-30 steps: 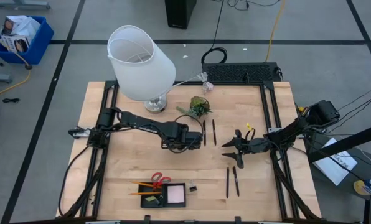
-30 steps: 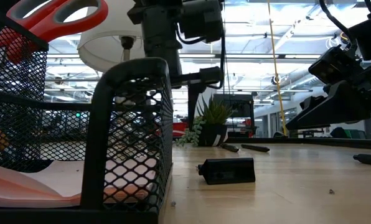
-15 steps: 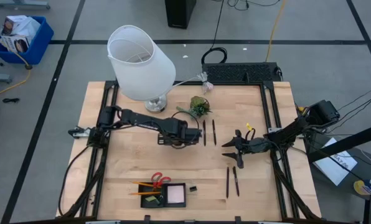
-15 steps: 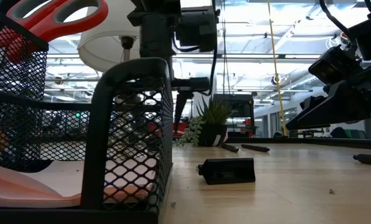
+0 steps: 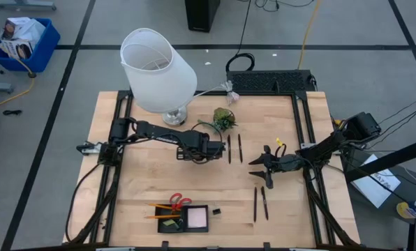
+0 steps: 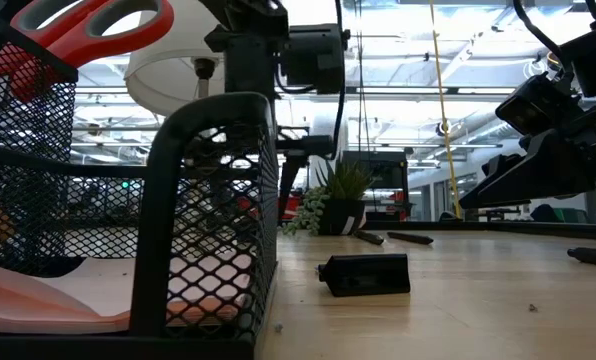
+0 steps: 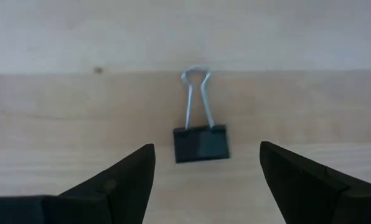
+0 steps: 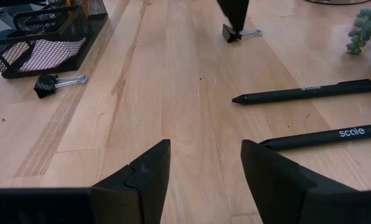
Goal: Pick and place office supplies into organizer
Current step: Put the top black binder clip into the mesh desk organizer
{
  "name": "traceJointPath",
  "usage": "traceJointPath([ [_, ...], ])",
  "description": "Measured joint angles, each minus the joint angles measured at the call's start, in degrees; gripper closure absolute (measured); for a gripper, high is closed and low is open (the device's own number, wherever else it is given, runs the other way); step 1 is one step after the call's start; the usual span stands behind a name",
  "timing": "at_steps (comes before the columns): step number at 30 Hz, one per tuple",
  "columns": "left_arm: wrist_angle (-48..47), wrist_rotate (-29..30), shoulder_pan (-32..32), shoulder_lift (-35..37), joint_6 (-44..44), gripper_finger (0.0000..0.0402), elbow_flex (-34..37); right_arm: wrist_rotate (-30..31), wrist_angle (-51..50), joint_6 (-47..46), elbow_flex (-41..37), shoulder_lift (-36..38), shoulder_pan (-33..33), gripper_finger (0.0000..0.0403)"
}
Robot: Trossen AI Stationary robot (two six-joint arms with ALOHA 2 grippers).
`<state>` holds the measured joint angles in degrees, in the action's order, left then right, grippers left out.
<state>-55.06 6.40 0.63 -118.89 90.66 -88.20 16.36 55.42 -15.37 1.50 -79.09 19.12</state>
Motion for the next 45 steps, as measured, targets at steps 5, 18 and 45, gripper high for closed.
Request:
traceJointPath([
  [5, 1.98, -1.63, 0.03, 0.00, 1.49, 0.0107, 2.64, 0.00, 0.00, 0.02, 0.00, 0.00, 0.00, 0.0211],
  [18, 5.47, -1.09, -0.25, 0.00, 1.27, 0.0108, 3.95, -0.02, 0.00, 0.00, 0.00, 0.00, 0.00, 0.0211],
  [45, 5.80, -0.60, 0.24, 0.11, 0.13, 0.0210, 6.05, -0.01, 0.00, 0.00, 0.00, 0.02, 0.01, 0.0211],
])
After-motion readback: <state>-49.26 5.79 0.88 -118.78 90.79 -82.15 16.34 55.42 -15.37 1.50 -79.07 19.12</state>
